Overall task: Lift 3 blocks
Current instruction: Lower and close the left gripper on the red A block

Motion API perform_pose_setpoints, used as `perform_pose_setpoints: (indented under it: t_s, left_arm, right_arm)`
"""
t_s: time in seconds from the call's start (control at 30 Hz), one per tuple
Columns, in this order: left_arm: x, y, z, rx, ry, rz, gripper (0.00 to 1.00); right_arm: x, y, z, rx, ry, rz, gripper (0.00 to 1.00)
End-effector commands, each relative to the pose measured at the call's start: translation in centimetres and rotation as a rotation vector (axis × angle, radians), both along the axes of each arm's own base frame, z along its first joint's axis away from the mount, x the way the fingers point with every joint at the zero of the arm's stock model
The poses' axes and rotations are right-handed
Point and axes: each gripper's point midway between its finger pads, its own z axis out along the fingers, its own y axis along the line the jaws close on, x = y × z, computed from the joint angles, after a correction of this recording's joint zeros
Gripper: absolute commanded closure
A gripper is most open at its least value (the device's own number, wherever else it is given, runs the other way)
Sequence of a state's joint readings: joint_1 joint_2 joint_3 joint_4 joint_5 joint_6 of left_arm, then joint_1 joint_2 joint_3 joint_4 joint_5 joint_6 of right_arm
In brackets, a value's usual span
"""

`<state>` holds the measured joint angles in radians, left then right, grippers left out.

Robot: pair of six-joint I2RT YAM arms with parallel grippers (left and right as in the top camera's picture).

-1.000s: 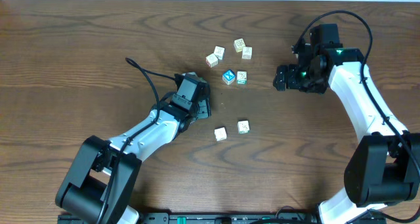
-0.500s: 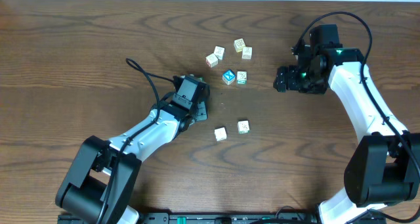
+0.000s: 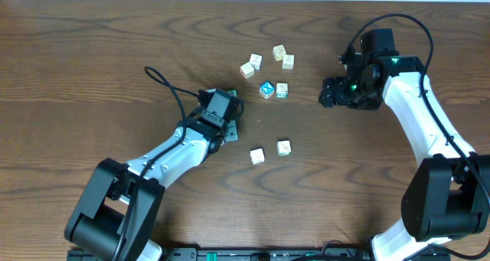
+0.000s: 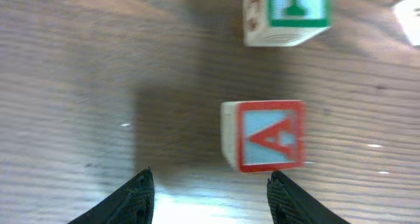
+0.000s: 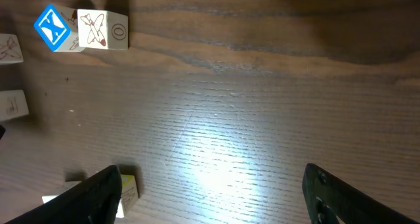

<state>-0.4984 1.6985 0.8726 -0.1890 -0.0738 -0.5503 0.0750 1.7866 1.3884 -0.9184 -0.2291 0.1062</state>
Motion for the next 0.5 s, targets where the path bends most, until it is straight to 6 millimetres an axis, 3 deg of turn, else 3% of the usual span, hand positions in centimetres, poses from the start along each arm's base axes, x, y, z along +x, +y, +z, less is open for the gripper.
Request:
perform_pose_setpoints:
  t_s: [0.0,0.17,0.47]
  left_arm:
    - [0.3,-1.8,0.4,-0.080,0.004,-0.041,0.43]
    - [1.2,-2.7,1.1,-0.112,-0.044,-0.033,0.43]
    - [2.5,-1.7,1.7,-0.108,-0.101,0.091,0.43]
  right_arm:
    - [0.1,0.4,0.4,0.011,-0.008,-0.004,0.14]
    - [0.2,0.3,0.4,0.011,-0.008,-0.004,0.14]
    - [0.2,0.4,0.4,0.011,-0.012,-0.004,0.14]
